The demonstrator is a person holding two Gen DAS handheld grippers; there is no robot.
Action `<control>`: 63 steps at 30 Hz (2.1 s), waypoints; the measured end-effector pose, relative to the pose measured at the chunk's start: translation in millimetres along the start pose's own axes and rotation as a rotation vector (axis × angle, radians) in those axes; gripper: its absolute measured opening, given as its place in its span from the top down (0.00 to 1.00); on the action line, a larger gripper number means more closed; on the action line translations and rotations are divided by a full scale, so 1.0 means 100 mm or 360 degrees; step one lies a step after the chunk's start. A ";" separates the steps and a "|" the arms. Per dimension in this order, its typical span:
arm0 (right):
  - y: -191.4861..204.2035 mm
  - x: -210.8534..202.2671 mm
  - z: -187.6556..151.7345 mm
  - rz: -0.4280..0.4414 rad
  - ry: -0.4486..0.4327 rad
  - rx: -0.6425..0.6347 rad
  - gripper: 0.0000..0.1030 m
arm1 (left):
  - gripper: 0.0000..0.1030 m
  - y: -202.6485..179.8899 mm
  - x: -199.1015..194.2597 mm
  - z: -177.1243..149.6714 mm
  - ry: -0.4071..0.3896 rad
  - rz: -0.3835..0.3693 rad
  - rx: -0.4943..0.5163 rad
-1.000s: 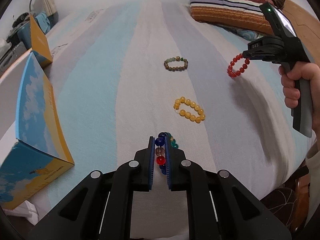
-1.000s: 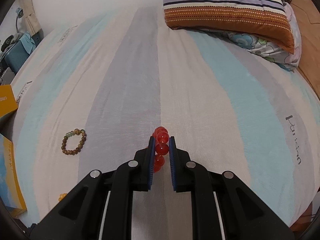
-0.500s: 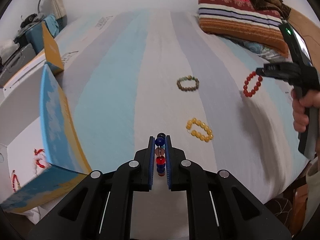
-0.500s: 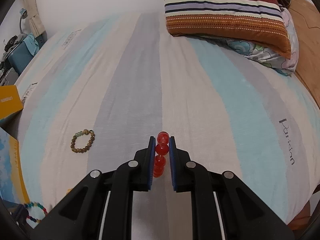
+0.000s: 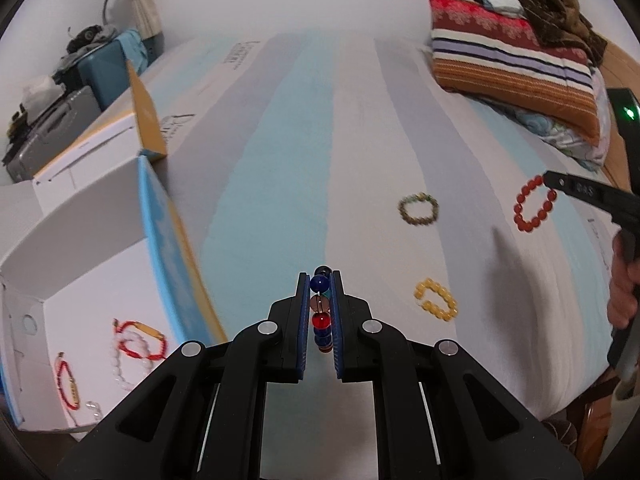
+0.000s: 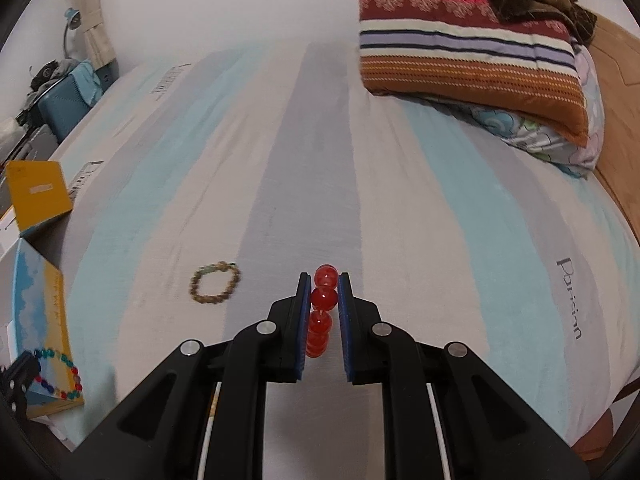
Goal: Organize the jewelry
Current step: 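Carry the multicolour and red bead bracelets into the white box with both tools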
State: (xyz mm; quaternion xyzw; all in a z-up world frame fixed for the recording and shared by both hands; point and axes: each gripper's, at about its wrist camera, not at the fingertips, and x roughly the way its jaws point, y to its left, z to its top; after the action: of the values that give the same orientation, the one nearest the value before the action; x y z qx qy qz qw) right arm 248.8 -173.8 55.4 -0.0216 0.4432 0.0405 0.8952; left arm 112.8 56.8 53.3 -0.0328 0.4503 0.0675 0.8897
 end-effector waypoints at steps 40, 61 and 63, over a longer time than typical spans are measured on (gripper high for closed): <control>2.99 -1.18 -0.20 0.0525 -0.0182 -0.0581 0.88 | 0.91 2.41 -0.95 -0.21 -0.0026 0.0410 -0.0544; 4.13 -0.84 -0.82 0.0621 0.0044 -0.0819 0.88 | 0.91 3.00 -0.70 -0.65 0.0080 0.0445 -0.0686; 4.18 -0.77 -0.87 0.0616 0.0065 -0.0827 0.88 | 0.91 3.04 -0.62 -0.69 0.0106 0.0443 -0.0692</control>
State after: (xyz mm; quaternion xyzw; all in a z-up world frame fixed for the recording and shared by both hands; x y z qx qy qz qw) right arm 95.1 232.3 63.1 -0.1657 0.4316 0.3213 0.8264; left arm -23.7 343.7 63.2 -0.1632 0.4544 0.2834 0.8286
